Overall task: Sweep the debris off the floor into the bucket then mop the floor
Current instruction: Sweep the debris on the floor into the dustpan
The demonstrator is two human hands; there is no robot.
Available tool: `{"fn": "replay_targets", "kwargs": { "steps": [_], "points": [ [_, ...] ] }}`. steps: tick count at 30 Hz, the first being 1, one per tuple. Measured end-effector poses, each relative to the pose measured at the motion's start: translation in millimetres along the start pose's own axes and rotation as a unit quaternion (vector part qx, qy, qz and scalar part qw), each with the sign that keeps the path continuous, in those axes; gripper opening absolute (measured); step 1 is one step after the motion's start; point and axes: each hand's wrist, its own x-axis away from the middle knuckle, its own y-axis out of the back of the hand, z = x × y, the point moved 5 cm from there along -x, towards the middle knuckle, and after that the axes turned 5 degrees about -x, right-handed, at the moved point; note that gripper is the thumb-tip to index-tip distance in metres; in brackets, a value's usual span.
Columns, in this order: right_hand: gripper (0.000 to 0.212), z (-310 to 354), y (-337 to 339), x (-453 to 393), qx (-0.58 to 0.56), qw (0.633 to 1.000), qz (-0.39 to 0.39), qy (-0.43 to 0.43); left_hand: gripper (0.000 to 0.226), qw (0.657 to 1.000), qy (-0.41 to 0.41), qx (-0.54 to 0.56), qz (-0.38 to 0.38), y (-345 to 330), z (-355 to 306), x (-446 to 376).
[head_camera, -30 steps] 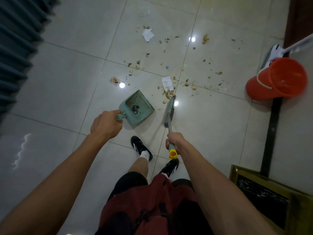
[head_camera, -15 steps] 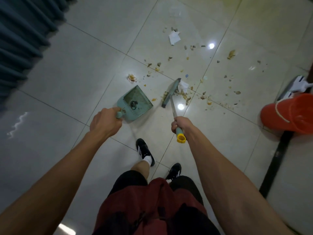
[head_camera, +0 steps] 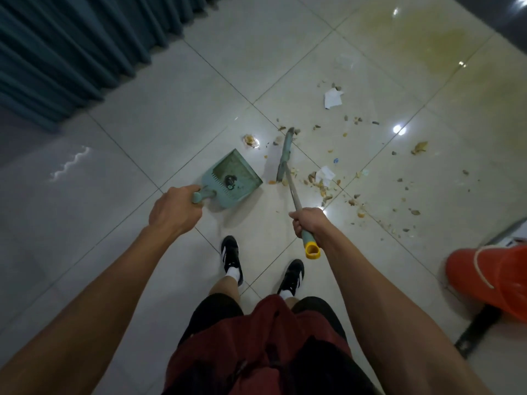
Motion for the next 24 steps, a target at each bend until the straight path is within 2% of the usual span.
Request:
{"fn": "replay_targets", "kwargs": {
  "steps": [5,11,18,24],
  "points": [
    [0.011,1.6,-4.7,2.7,0.117,0.992,0.036,0.0,0.02,0.998,0.061,0.023,-0.013,-13.5,22.4,45.9],
    [0.007,-13.2,-78.8,-4.4,0.231,0.968,0.09,-0.023,0.011,0.987,0.144,0.063,-0.017,-21.8,76.4,83.6],
    [0.01,-33.1,-189.2,-10.1,0.309,0.941,0.13,-0.054,0.024,0.979,0.188,0.075,0.002,-27.0,161.3,110.2],
    [0.012,-47.2,-268.0,-18.3,0.32,0.934,0.143,-0.07,0.033,0.971,0.219,0.096,0.028,-30.6,234.6,103.4]
  ]
}}
